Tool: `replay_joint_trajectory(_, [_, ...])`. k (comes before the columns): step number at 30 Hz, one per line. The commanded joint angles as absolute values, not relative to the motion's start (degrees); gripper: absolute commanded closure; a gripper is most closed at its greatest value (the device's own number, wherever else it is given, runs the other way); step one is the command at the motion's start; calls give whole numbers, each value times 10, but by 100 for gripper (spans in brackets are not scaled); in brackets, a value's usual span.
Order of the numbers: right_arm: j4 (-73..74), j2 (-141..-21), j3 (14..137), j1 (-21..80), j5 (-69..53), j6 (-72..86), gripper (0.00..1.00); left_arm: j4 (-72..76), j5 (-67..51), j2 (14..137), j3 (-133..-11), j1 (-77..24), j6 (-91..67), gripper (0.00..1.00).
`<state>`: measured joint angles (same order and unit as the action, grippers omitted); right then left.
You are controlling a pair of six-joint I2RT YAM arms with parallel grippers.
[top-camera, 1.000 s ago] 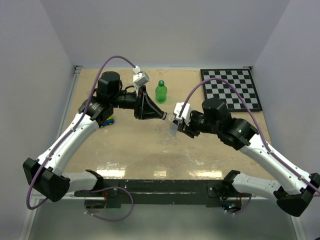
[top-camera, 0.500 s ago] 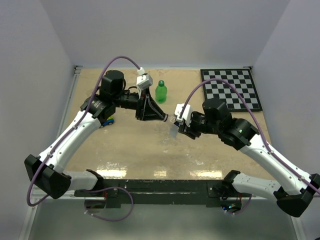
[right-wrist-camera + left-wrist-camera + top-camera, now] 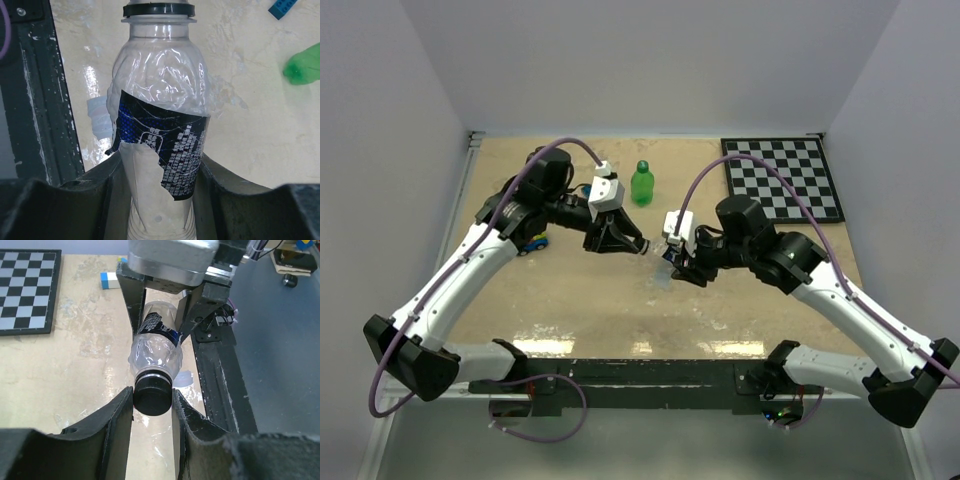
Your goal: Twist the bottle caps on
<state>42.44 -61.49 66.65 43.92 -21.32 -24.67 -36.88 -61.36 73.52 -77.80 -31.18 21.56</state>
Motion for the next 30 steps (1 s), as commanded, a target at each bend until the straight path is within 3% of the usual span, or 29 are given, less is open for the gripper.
replay_joint_trajectory(1, [318, -617, 715, 443, -272, -211, 100, -368, -637, 712, -773, -334, 299, 100])
replay_joint_trajectory(13, [284, -621, 713, 440, -324, -174, 100, -348, -652, 673, -740, -334, 369, 100])
replay_joint_trajectory(23, [255, -597, 690, 439, -291, -164, 100, -221, -565, 647, -659, -330, 207, 100])
replay_joint_trajectory(30, [232, -582, 672, 439, -268, -157, 100, -31, -587, 630, -591, -306, 5, 100])
